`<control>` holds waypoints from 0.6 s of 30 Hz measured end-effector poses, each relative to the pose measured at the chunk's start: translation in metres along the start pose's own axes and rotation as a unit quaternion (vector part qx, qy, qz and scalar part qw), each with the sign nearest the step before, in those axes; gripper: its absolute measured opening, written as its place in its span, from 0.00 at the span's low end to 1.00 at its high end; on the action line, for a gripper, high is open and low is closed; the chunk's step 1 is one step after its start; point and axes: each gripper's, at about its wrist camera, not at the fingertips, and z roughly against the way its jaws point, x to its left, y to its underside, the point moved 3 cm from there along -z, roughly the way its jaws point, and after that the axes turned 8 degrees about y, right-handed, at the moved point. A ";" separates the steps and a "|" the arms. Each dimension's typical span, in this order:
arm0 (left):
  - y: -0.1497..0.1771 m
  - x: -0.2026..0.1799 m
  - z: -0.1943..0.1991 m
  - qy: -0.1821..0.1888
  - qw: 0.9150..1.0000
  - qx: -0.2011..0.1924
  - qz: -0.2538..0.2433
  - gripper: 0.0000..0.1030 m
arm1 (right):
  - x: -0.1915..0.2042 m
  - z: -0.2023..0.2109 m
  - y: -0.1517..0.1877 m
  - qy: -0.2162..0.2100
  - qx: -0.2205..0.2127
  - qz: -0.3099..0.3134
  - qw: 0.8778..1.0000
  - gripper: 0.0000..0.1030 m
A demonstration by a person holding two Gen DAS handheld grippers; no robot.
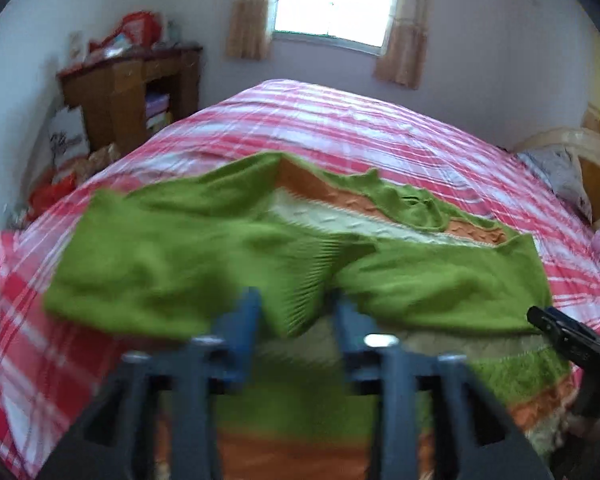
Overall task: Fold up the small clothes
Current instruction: 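Lay the sleeve across the sweater body and open the left tool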
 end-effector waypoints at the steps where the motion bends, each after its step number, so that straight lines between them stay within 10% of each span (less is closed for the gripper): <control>1: 0.003 0.012 0.007 -0.004 1.000 -0.007 0.015 0.55 | 0.003 0.000 0.000 0.005 0.002 0.007 1.000 0.62; 5: 0.027 0.046 0.022 -0.037 0.998 -0.030 0.048 0.55 | 0.017 0.012 -0.007 0.014 -0.009 0.020 1.000 0.62; 11: 0.050 0.061 0.014 -0.060 0.995 -0.037 0.073 0.55 | 0.097 0.035 -0.024 -0.152 -0.003 0.001 0.988 0.62; 18: 0.052 0.052 0.009 -0.058 0.996 -0.036 0.058 0.67 | 0.189 -0.015 -0.033 -0.198 0.057 0.022 0.978 0.62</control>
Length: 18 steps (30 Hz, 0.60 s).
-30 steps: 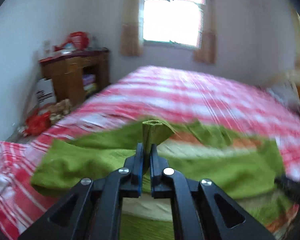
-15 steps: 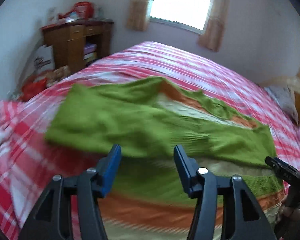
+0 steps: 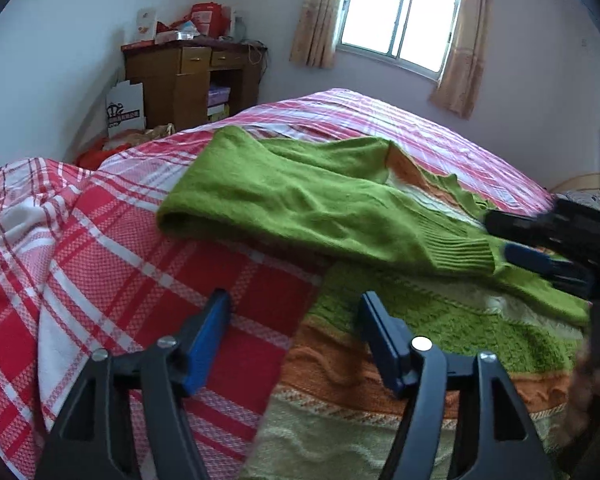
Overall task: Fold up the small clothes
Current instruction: 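Lay the sleeve across the sweater body and open the left tool, then grasp the sweater side edge with the right tool and fold it inward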
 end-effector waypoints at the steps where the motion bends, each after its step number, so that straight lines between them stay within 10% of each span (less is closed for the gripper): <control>1: 0.000 0.001 0.001 0.000 1.000 0.000 0.000 0.67 | 0.004 -0.008 0.001 0.000 0.004 0.000 1.000 0.62; 6: 0.000 0.001 -0.001 0.015 1.000 0.004 -0.007 0.81 | 0.036 -0.037 0.007 0.043 0.013 0.070 0.997 0.49; 9: 0.001 -0.003 -0.003 0.014 1.000 0.006 -0.016 0.84 | 0.044 -0.039 0.006 0.047 0.005 0.096 0.994 0.19; 18: 0.001 -0.001 -0.002 0.027 1.000 0.001 -0.004 0.84 | 0.063 0.018 -0.031 0.048 -0.072 0.134 0.987 0.13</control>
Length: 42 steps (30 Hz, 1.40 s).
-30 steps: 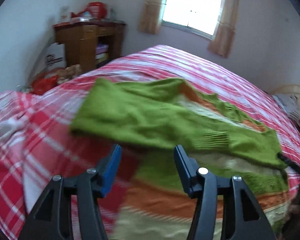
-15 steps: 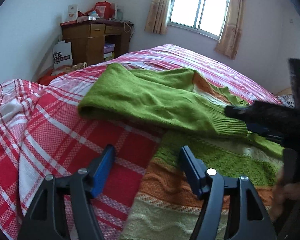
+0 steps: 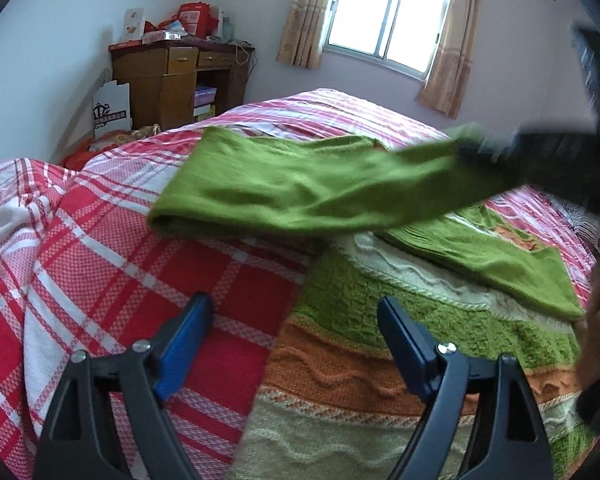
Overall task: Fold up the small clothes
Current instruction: 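Grasp the sweater side edge with the right tool and fold it inward, then release the folded side and withdraw the right tool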
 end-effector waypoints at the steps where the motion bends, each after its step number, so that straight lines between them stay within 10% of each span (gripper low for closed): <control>1: 0.000 -0.001 -0.001 -0.001 1.000 0.001 -0.001 0.84 | -0.002 0.011 -0.010 0.004 -0.016 0.005 1.000 0.13; 12: 0.000 -0.004 -0.002 -0.014 1.000 0.005 -0.009 0.84 | -0.094 0.096 -0.053 0.119 -0.098 0.024 0.988 0.12; 25: 0.001 -0.008 -0.005 -0.039 0.999 0.017 -0.026 0.85 | -0.211 0.040 0.050 0.178 0.020 -0.045 0.983 0.13; 30: -0.003 -0.012 -0.007 -0.051 0.998 0.031 -0.034 0.85 | -0.230 0.025 0.086 0.241 0.092 -0.027 0.966 0.30; 35: -0.032 -0.021 0.007 -0.064 0.997 -0.007 -0.040 0.85 | -0.257 0.086 0.087 0.283 0.030 -0.085 0.955 0.35; 42: -0.065 -0.049 -0.030 -0.090 0.993 -0.011 -0.078 0.85 | -0.231 0.086 0.060 0.191 0.004 -0.081 0.978 0.35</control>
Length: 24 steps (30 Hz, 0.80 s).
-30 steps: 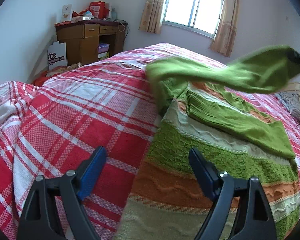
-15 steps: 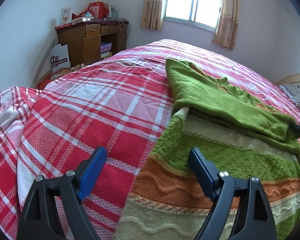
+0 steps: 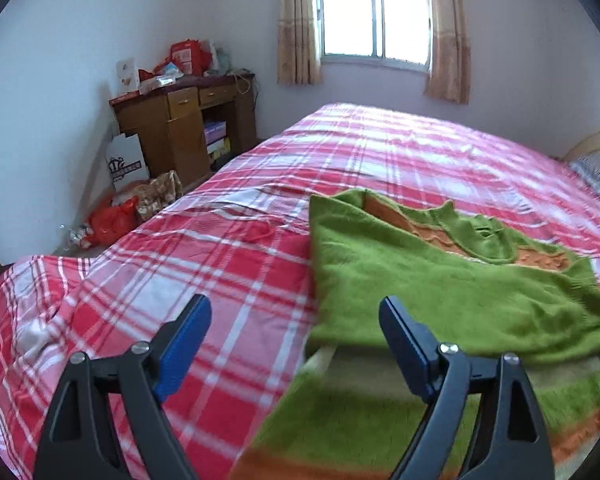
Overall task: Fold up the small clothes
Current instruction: 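Release the folded side and withdraw the right tool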
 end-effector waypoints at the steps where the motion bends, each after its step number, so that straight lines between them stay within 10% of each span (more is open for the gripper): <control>1: 0.000 -0.001 -0.010 -0.006 1.000 0.012 0.003 0.85 | 0.006 -0.009 -0.003 -0.013 0.004 0.001 1.000 0.35; 14: 0.019 0.029 -0.048 -0.044 0.994 0.084 0.055 1.00 | 0.004 -0.084 0.016 -0.074 0.088 -0.089 0.989 0.32; 22: 0.020 0.044 0.001 0.039 0.997 0.051 0.042 0.99 | -0.039 0.029 0.025 -0.063 0.009 -0.090 0.994 0.35; 24: 0.026 0.047 0.030 0.060 0.998 0.028 0.015 0.99 | -0.057 0.066 0.035 -0.064 -0.009 -0.081 0.995 0.50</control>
